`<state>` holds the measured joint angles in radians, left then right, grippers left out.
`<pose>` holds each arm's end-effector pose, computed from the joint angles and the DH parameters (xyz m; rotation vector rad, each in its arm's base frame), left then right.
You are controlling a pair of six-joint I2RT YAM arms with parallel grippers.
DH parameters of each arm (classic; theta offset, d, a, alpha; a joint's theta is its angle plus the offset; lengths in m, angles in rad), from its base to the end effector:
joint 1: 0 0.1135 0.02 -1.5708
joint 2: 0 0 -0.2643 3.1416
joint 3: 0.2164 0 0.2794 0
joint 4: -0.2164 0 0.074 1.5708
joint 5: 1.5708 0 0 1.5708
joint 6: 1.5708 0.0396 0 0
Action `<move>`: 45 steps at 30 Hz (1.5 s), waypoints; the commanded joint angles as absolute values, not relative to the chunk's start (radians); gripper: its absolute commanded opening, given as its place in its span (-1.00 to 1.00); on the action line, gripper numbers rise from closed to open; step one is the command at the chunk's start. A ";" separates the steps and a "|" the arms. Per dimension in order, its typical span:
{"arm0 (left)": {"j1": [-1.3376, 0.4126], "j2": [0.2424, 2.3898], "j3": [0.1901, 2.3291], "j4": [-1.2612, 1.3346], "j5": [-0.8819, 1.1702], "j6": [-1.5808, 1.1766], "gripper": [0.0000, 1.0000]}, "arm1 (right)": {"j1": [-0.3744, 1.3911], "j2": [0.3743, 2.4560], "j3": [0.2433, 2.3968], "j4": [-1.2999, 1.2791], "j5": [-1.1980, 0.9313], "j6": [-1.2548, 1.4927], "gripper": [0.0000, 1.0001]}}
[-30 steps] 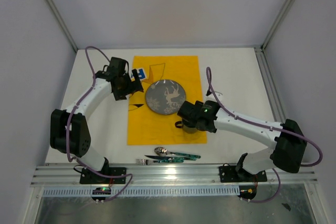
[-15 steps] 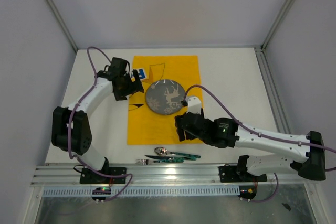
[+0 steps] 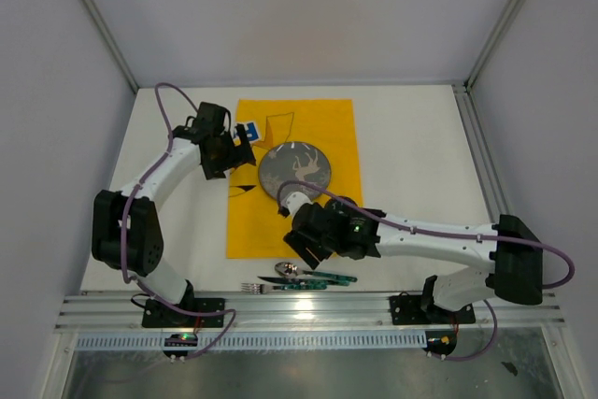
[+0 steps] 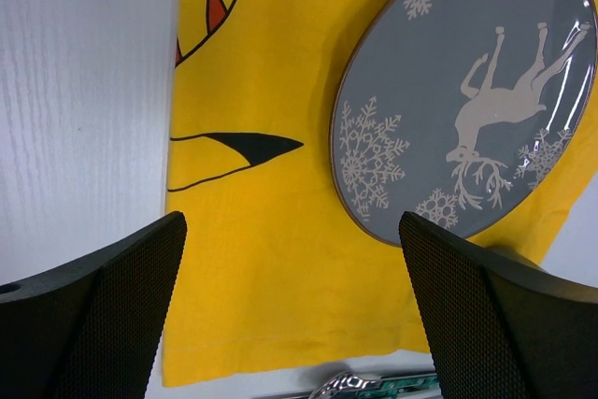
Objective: Set the dinner table for one person
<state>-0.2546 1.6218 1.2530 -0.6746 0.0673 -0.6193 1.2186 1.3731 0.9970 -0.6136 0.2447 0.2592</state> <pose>0.3543 -0.0950 0.2370 -0.4595 2.6256 -0.3858 0.1144 0.2836 0.2343 -1.0886 2.2948 0.2804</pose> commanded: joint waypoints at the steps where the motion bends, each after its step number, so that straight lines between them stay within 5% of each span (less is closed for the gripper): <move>1: -0.252 1.583 1.256 -0.676 0.051 -0.603 0.97 | 1.226 1.414 1.034 -0.586 0.186 0.143 0.43; 23: -0.252 1.574 1.256 -0.681 0.035 -0.609 0.97 | 1.227 1.517 0.922 -0.532 -0.086 0.158 0.25; 45: -0.252 1.552 1.255 -0.693 0.014 -0.604 0.97 | 1.227 1.652 0.948 -0.561 0.035 0.146 0.09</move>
<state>-0.2546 1.5921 1.2526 -0.6930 0.0265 -0.6167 1.2221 1.6234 0.9405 -0.5617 -0.0166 0.1558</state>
